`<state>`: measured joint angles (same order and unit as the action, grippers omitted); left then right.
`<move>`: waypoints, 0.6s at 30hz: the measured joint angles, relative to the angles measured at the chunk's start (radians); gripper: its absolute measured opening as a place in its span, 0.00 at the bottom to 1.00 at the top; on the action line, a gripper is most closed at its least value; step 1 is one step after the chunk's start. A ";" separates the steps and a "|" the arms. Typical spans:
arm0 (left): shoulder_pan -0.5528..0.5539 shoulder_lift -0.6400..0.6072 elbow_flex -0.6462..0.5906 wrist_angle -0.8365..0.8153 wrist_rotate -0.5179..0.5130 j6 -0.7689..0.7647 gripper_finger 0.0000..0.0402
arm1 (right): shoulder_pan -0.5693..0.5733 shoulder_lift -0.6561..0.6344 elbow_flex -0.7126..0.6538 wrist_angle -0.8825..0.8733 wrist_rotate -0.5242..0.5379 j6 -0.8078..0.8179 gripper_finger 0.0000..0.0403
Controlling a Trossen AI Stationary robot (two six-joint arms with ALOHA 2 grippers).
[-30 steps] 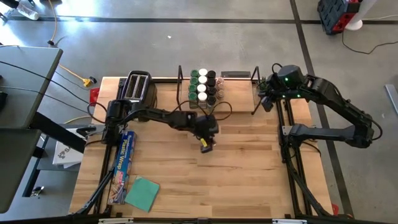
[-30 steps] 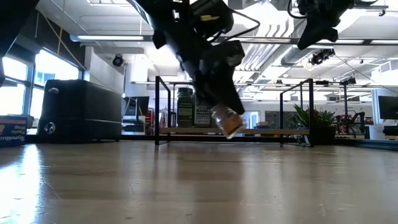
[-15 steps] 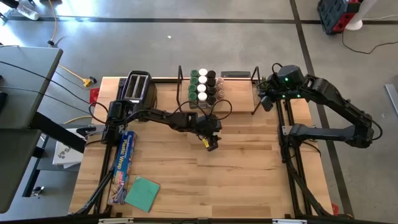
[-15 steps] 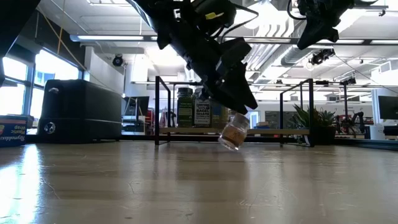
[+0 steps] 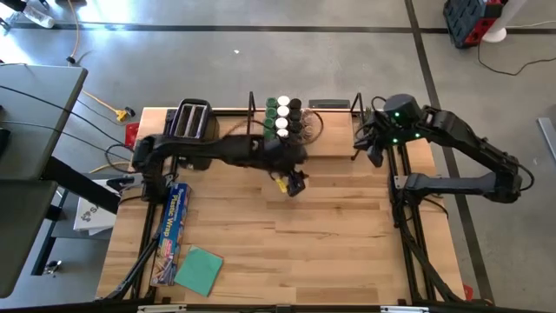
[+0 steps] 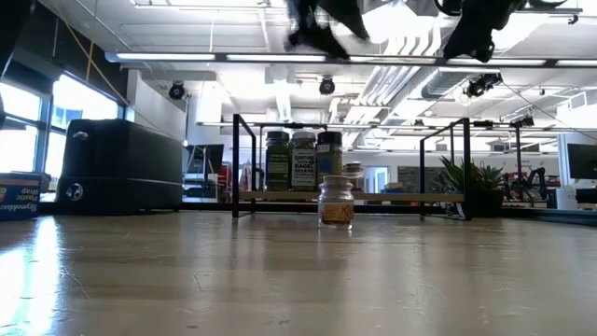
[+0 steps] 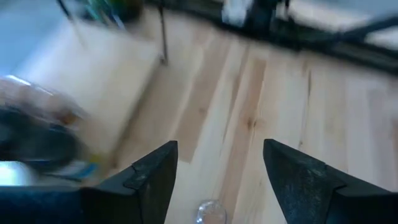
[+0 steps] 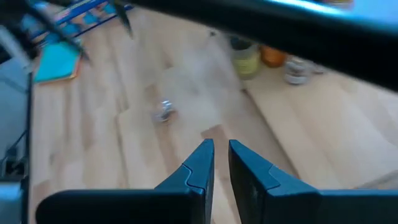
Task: Shelf spices
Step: Put the transparent seasoning bottle on the shelf aligned with the other transparent seasoning bottles
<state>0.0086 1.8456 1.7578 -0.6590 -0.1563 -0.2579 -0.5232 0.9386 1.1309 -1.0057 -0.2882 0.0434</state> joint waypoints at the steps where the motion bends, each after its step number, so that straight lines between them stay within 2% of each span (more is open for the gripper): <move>1: -0.006 -0.027 0.022 -0.025 -0.030 0.002 0.57 | 0.013 0.010 0.000 0.007 -0.017 -0.011 0.10; 5: -0.035 -0.165 0.062 -0.075 -0.196 -0.001 0.56 | 0.082 0.079 0.000 0.049 -0.100 -0.096 0.12; 9: -0.075 -0.294 0.060 -0.183 -0.368 -0.062 0.55 | 0.182 0.206 0.000 0.153 -0.121 -0.151 0.18; 13: -0.122 -0.411 0.060 -0.344 -0.483 -0.207 0.55 | 0.289 0.362 0.000 0.303 -0.137 -0.196 0.32; 18: -0.188 -0.489 0.059 -0.541 -0.548 -0.435 0.55 | 0.392 0.557 0.000 0.437 -0.111 -0.302 0.52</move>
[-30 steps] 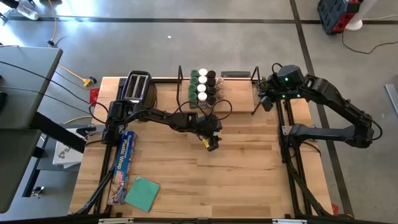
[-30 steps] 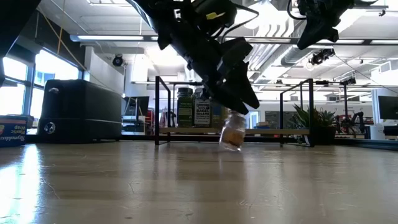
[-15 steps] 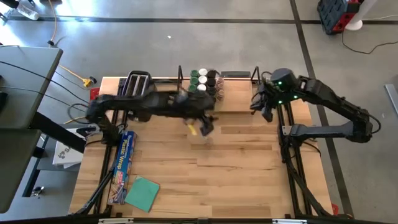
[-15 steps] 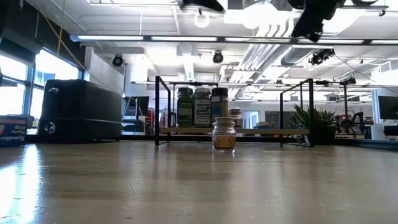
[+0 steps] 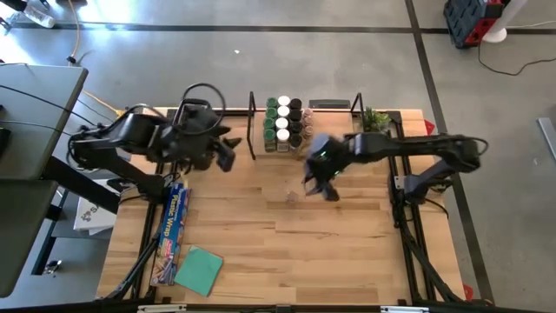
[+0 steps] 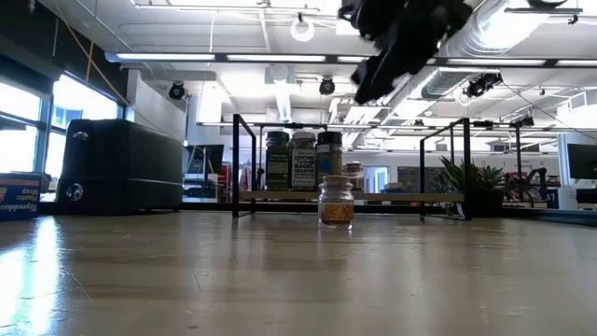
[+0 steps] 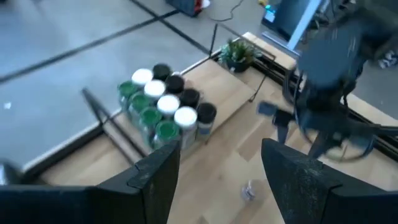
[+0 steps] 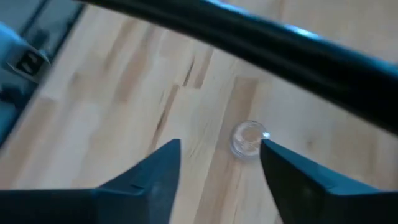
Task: Shelf spices
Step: Put the transparent seasoning bottle on the shelf aligned with the other transparent seasoning bottles
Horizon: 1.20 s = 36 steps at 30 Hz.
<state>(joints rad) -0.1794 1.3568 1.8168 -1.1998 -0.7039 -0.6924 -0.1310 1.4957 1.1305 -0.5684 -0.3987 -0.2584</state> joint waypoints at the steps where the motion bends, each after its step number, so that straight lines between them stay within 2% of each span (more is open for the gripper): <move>1: -0.013 -0.007 0.000 -0.030 -0.011 -0.039 0.55 | 0.016 0.033 0.000 0.016 0.010 -0.015 0.55; 5: -0.055 -0.017 0.000 -0.106 -0.047 -0.133 0.55 | 0.060 0.140 0.000 0.081 0.102 -0.056 0.63; 9: -0.071 -0.002 -0.003 -0.124 -0.070 -0.152 0.55 | 0.080 0.211 0.000 0.139 0.183 -0.055 0.65; 16: -0.070 0.041 -0.004 -0.124 -0.068 -0.152 0.55 | 0.079 0.309 0.000 0.145 0.239 -0.007 0.65; 26: -0.070 0.069 -0.004 -0.120 -0.058 -0.152 0.55 | 0.079 0.371 0.000 0.259 0.241 0.087 0.65; 30: -0.070 0.068 -0.004 -0.119 -0.058 -0.160 0.55 | 0.079 0.387 0.000 0.266 0.238 0.104 0.60; 36: -0.070 0.068 -0.004 -0.117 -0.057 -0.165 0.55 | 0.079 0.385 0.000 0.270 0.236 0.140 0.40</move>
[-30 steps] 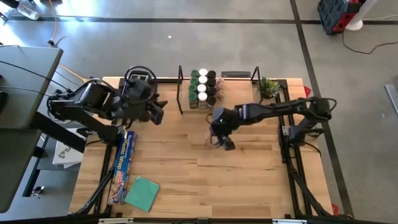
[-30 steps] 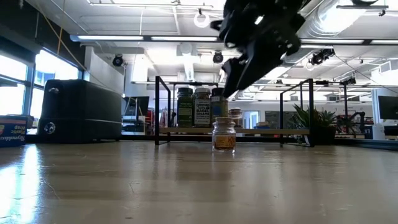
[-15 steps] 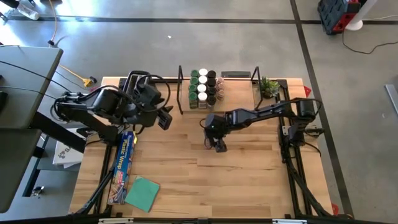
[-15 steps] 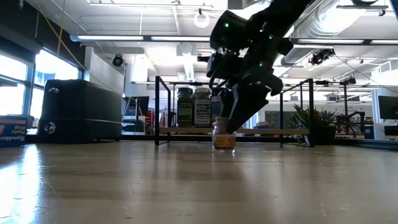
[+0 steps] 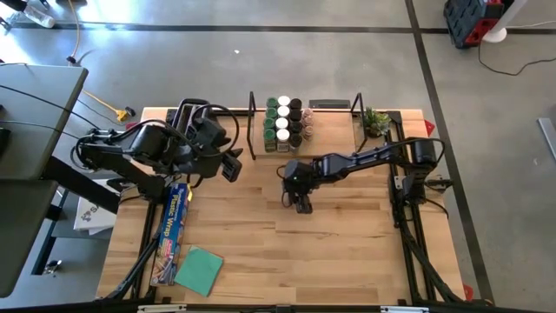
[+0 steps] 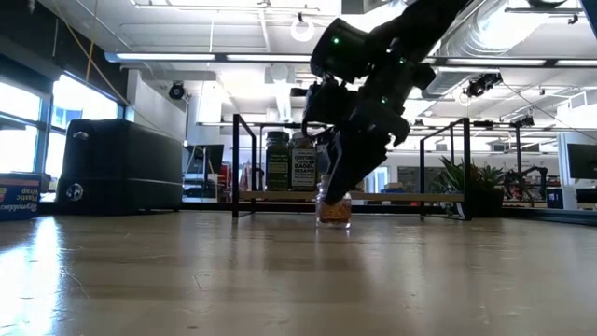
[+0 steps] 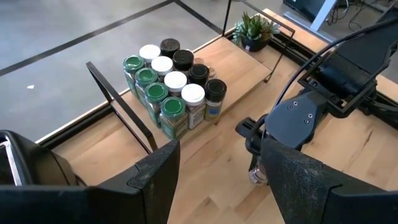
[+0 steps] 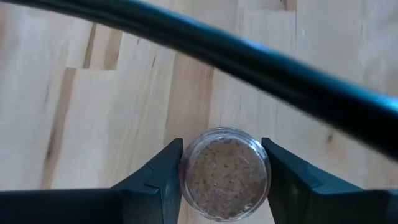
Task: Shelf spices
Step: Put the transparent seasoning bottle on the shelf aligned with the other transparent seasoning bottles
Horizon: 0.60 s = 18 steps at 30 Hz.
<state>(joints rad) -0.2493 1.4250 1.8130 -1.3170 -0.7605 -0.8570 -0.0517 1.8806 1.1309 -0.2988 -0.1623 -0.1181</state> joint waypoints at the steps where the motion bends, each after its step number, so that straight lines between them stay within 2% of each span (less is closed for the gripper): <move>1: 0.000 0.000 0.000 0.000 0.000 -0.003 0.55 | 0.000 -0.007 0.000 -0.011 -0.006 0.014 0.40; 4: 0.000 0.000 0.000 0.000 0.001 -0.005 0.55 | -0.002 -0.060 -0.001 -0.065 -0.031 0.034 0.40; 10: -0.001 0.000 0.000 0.001 0.014 -0.005 0.55 | -0.070 -0.302 -0.001 -0.308 -0.025 -0.043 0.40; 14: 0.000 0.000 0.000 0.005 0.011 -0.005 0.55 | -0.182 -0.487 -0.013 -0.435 -0.044 -0.110 0.40; 18: 0.000 0.000 0.000 0.006 -0.005 -0.005 0.55 | -0.344 -0.643 -0.158 -0.371 -0.050 -0.080 0.40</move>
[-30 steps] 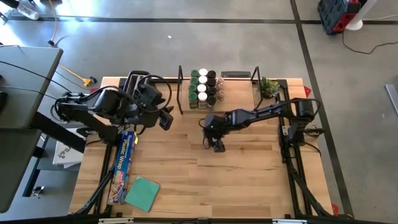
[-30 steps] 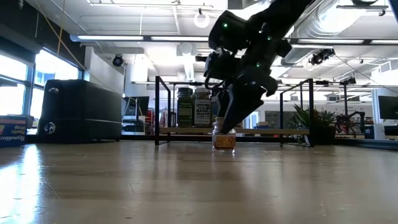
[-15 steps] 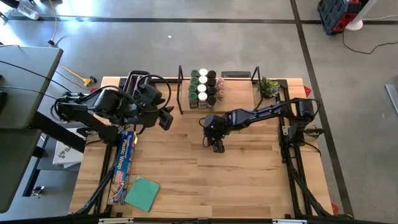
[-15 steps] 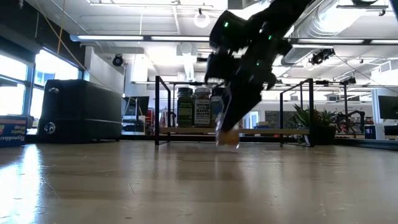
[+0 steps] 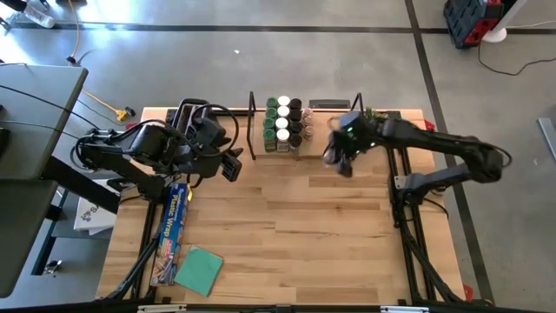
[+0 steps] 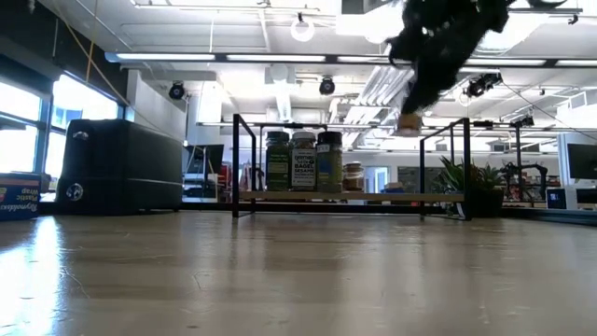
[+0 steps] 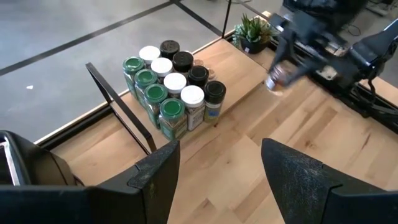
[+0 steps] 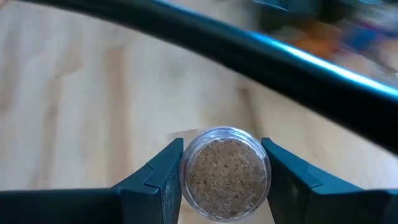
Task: Shelf spices
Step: Put the transparent seasoning bottle on the shelf aligned with the other transparent seasoning bottles
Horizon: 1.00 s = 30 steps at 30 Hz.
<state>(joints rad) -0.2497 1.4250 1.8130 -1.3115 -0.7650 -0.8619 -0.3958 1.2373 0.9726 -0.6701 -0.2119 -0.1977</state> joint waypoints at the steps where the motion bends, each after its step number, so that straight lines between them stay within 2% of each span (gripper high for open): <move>1: 0.000 0.000 0.000 0.001 -0.001 0.000 0.55 | -0.037 -0.023 -0.042 0.044 0.001 0.031 0.40; 5: 0.000 0.000 0.000 0.001 -0.008 0.000 0.55 | -0.098 -0.024 -0.139 0.211 -0.006 0.185 0.40; 10: 0.000 0.000 0.000 0.002 -0.031 0.000 0.55 | -0.079 0.086 -0.127 0.374 0.037 0.243 0.40; 18: 0.000 0.000 0.000 0.011 -0.033 0.000 0.55 | -0.082 0.283 -0.049 0.388 0.090 0.251 0.40; 30: 0.000 0.000 0.001 0.033 -0.038 0.001 0.55 | -0.083 0.322 -0.005 0.405 0.180 0.246 0.50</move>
<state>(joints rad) -0.2493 1.4250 1.8137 -1.2785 -0.8028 -0.8613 -0.4784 1.5593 0.9676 -0.2648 -0.0315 0.0483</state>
